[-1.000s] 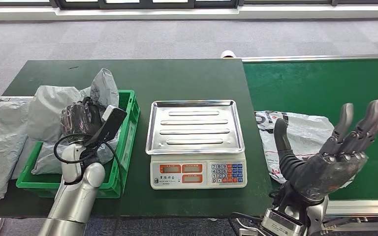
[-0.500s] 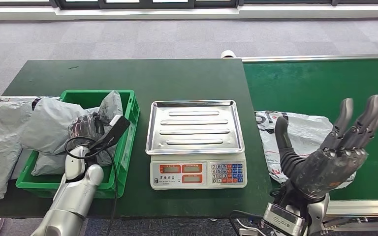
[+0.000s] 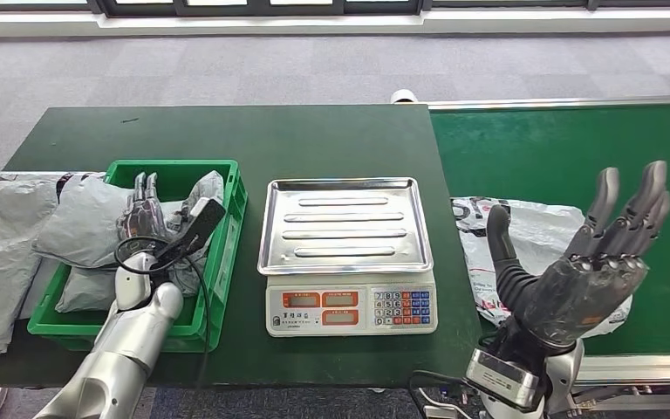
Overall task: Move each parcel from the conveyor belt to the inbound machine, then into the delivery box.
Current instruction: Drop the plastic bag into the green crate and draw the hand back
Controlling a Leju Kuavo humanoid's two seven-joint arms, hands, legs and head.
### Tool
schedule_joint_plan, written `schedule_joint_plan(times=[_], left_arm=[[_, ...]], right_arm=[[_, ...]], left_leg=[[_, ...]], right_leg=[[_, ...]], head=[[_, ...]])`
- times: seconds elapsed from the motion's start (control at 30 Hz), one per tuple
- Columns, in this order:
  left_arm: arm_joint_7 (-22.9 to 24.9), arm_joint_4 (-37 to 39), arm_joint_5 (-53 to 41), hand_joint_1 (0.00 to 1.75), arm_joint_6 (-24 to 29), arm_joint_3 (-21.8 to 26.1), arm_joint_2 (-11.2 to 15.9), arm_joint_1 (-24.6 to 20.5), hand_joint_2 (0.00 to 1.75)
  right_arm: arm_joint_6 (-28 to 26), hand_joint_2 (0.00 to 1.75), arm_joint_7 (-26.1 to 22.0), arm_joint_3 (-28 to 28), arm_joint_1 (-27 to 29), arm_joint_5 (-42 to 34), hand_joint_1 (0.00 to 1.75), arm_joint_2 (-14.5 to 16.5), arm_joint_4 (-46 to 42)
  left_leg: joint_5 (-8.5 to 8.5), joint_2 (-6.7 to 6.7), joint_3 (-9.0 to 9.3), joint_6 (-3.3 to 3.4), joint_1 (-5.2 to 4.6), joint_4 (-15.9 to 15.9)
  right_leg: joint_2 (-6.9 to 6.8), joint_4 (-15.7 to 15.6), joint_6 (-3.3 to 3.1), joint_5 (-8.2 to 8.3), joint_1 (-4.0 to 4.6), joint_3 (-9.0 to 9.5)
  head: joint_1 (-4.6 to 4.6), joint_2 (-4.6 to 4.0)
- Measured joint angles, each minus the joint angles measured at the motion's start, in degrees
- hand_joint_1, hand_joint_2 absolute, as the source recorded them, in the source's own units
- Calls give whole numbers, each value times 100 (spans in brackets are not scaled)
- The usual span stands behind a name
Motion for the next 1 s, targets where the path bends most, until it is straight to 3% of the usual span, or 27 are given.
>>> schedule_joint_plan(times=[0.1, 0.2, 0.4, 0.6, 1.0], left_arm=[[-386, -208, 333, 0, 408, 51, -38, 89, 175], [-1130, -882, 949, 0, 887, 100, -144, 398, 175], [-2741, -2788, 2286, 0, 990, 216, -523, 1285, 175], [-2862, -3816, 2452, 0, 993, 218, -680, 1711, 175], [-2863, -4257, 2462, 0, 993, 221, -739, 1870, 175]], right_arm=[[0, 175, 50, 0, 1, -39, 0, -19, 25], [0, 175, 259, -55, -21, 13, 0, -80, 132], [1, 175, 971, -532, -388, 66, 0, -442, 990], [0, 175, 959, -846, -619, -3, 0, -718, 1638], [-2, 175, 951, -910, -695, -3, 0, -854, 1973]], left_leg=[[-1, 1, -1, 0, 0, 0], [-3, 3, -2, 0, 0, 0], [-8, 1, -6, 8, -6, 2], [-7, -2, -6, 8, -7, 3], [-6, -1, -6, 6, 0, 2]], right_leg=[[2, 0, 0, 0, 0, 0], [9, 0, 1, -2, -1, -1], [9, -4, 7, -3, -6, -1], [2, -5, 9, -3, -4, -1], [3, -2, 7, -3, 0, -1]], head=[[0, 1], [0, 0], [0, -1], [0, -1], [0, 0]])
